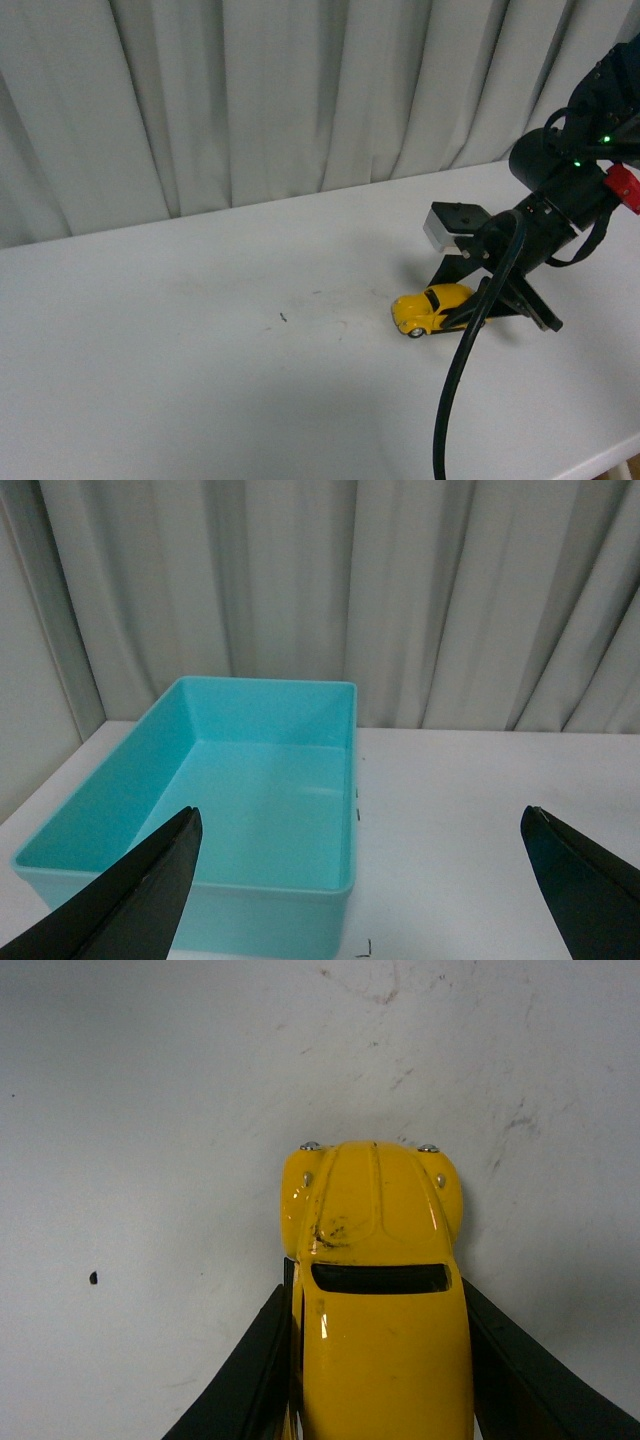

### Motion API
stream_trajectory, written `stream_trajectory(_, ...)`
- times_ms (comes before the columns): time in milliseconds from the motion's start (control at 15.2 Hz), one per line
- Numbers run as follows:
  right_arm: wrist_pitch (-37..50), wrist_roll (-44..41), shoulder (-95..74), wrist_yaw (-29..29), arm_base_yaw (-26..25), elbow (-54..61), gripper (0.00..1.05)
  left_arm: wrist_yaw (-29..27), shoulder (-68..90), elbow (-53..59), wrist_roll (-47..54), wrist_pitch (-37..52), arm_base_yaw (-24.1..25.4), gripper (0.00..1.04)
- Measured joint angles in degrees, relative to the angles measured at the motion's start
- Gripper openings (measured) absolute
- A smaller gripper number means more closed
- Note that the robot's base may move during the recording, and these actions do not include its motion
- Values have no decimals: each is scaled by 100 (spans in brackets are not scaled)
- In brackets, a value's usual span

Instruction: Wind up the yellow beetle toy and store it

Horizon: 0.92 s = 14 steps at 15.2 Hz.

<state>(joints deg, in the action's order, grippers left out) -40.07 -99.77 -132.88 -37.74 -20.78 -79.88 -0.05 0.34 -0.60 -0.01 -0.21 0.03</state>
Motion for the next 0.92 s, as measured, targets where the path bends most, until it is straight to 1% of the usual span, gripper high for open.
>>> stream_trajectory(132, 33, -28, 33, -20, -61, 24, 42, 2, 0, 0, 2, 0, 0, 98)
stream_trajectory(263, 20, 15, 15, 151, -79, 92, 62, 0, 0, 0, 2, -2, 0, 98)
stream_trajectory(329, -9, 42, 13, 133, -105, 131, 71, 4, 0, 0, 2, 0, 0, 98)
stream_trajectory(460, 15, 92, 24, 155, -144, 140, 97, 2, 0, 0, 2, -2, 0, 98)
stream_trajectory(592, 46, 96, 66, 170, -177, 219, 98, 2, 0, 0, 2, 0, 0, 98)
stream_trajectory(921, 114, 111, 162, 181, -173, 350, 98, 2, 0, 0, 2, 0, 0, 98)
